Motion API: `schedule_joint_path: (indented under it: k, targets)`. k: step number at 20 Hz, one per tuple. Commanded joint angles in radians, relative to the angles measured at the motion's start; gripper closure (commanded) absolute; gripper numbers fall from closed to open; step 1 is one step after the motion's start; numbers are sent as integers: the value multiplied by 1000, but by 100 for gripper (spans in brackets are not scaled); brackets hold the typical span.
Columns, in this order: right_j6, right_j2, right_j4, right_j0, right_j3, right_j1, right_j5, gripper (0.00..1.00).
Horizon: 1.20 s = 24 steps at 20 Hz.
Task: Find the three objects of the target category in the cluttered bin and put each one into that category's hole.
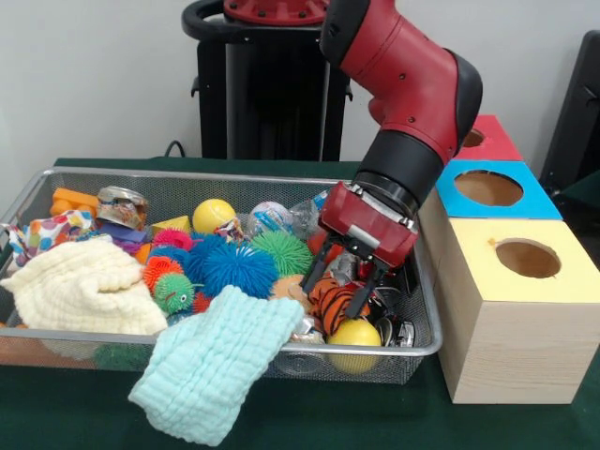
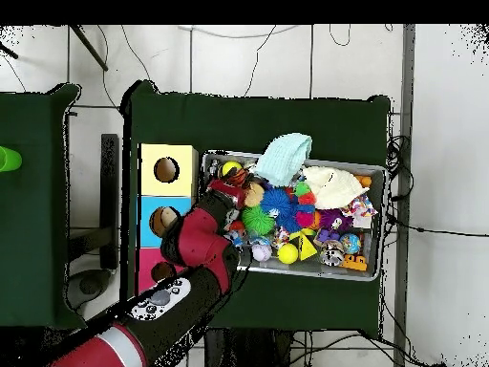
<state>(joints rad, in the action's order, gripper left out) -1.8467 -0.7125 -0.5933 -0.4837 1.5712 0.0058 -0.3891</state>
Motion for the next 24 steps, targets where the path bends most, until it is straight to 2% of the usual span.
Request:
schedule_joint_path:
  k: [1,7,10,15,19,24]
  targets:
    - [-146,73,-86,-55,-38,8,49,0]
    - [-132,52,-43,-74,-3,-97,149,0]
    - [-138,74,4,-52,11,-140,147,0]
    - [-187,145,91,18,30,-138,28,0]
    - [-223,172,148,56,36,-118,-52,0]
    - [-255,191,181,82,44,-99,-120,0]
